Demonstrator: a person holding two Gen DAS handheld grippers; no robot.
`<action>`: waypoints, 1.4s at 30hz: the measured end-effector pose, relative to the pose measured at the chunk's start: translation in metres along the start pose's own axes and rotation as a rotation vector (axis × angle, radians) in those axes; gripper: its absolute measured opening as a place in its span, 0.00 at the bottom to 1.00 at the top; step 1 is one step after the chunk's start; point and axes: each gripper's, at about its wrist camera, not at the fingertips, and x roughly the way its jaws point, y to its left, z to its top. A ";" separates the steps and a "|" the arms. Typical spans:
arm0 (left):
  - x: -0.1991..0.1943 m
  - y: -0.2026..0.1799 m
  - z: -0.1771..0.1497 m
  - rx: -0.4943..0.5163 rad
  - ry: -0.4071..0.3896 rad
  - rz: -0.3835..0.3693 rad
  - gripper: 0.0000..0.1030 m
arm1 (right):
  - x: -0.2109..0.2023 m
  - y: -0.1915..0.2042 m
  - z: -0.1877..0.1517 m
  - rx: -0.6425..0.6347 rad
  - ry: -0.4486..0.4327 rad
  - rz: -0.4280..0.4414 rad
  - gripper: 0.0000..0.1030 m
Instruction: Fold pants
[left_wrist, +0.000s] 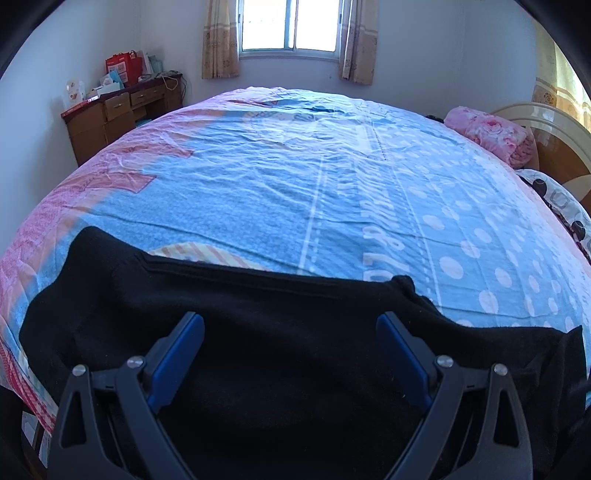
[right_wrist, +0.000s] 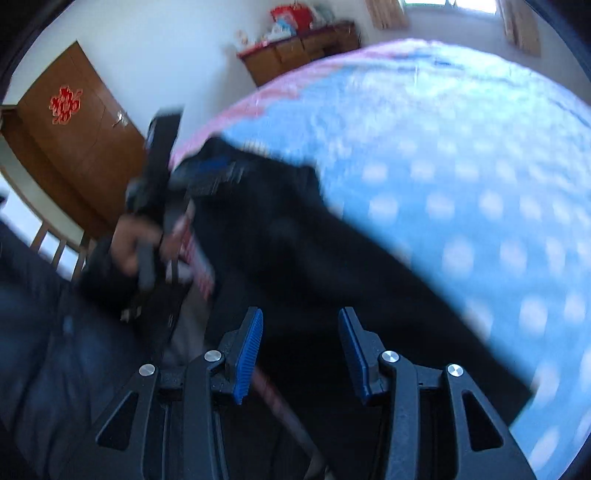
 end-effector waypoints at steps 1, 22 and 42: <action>0.000 0.000 0.001 0.000 0.000 -0.002 0.94 | 0.003 0.002 -0.010 -0.009 0.020 0.005 0.45; -0.012 0.021 0.004 -0.036 -0.022 0.030 0.94 | 0.026 -0.003 0.035 0.083 -0.186 0.109 0.45; -0.020 0.007 -0.014 0.047 0.027 0.136 0.94 | 0.079 0.041 -0.024 0.166 -0.303 -0.225 0.53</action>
